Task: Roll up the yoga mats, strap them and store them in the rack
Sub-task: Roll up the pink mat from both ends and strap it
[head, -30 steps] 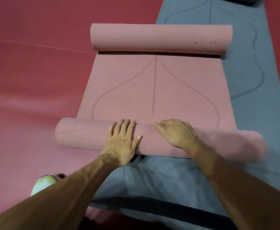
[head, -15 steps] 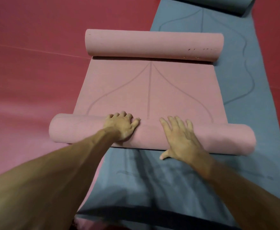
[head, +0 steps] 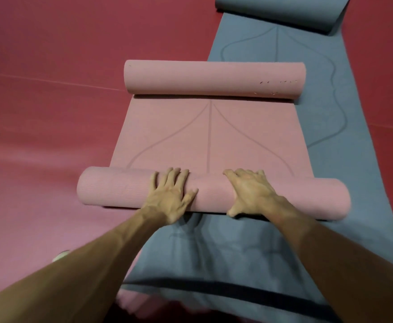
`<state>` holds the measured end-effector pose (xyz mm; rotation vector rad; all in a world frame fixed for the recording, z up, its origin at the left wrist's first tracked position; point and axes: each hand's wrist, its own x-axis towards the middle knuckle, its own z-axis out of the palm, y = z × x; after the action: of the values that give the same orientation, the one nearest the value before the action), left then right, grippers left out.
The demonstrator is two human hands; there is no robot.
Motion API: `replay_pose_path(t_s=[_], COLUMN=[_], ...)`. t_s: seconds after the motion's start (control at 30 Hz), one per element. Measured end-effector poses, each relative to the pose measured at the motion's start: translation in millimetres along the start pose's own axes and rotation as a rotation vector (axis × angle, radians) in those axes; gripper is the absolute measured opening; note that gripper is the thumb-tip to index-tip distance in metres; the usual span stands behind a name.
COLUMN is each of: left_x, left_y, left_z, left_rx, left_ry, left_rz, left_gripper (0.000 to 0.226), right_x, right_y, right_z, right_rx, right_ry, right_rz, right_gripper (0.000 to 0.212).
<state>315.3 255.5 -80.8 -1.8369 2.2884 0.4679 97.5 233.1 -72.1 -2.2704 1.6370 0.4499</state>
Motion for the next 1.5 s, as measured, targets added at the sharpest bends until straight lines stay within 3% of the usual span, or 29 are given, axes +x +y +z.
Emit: replay_pose_path(t_s=[0.1,0.3,0.43,0.63,0.77,0.83,0.97,1.17,1.33,1.5], left_x=[-24.3,-52.1,-69.1,-66.0,-56.0,-50.5,-35.8,-5.5,24.2,35.4], left_y=[-0.3,-6.5,-4.5,-5.0,-4.2,-4.9,-2.8,-1.7,0.1,3.1], left_z=[9.6,16.4,25.1,26.7,23.9,23.4,19.4,6.9,-4.2,-6.6], left_rx=[0.132,0.121,0.025,-0.059,-0.036,-0.018,0.017,0.046,-0.012,-0.015], left_ry=[0.061,0.098,0.001,-0.082,-0.074,-0.080,-0.081,-0.179,-0.232,-0.184], left_rz=[-0.013,0.055,0.078,0.036,0.031,0.032,0.023,-0.025,-0.061,-0.083], left_gripper=[0.088,0.088,0.095,0.103,0.100,0.088,0.062,0.062,0.063,0.058], right_x=[-11.4,-40.9,-59.6,-60.1,-52.8,-50.2,-50.1,-57.5,-60.5,-43.4], right_y=[-8.3,-22.8,-28.4,-30.0,-23.6,-20.7,-15.1,-10.7,-29.2,-32.6], right_z=[2.7,11.9,20.9,25.6,21.3,19.2,19.8,24.4,45.2,51.7], right_rx=[0.020,0.101,0.137,0.118,0.200,0.236,0.276,0.172,0.068,0.081], right_ry=[-0.034,-0.121,-0.198,-0.169,-0.215,-0.219,-0.127,-0.017,0.334,0.365], right_rz=[-0.001,-0.012,-0.018,-0.017,-0.013,-0.015,-0.023,-0.032,0.049,0.132], right_gripper=[0.099,0.104,0.108,0.113,0.116,0.114,0.106,0.090,0.080,0.082])
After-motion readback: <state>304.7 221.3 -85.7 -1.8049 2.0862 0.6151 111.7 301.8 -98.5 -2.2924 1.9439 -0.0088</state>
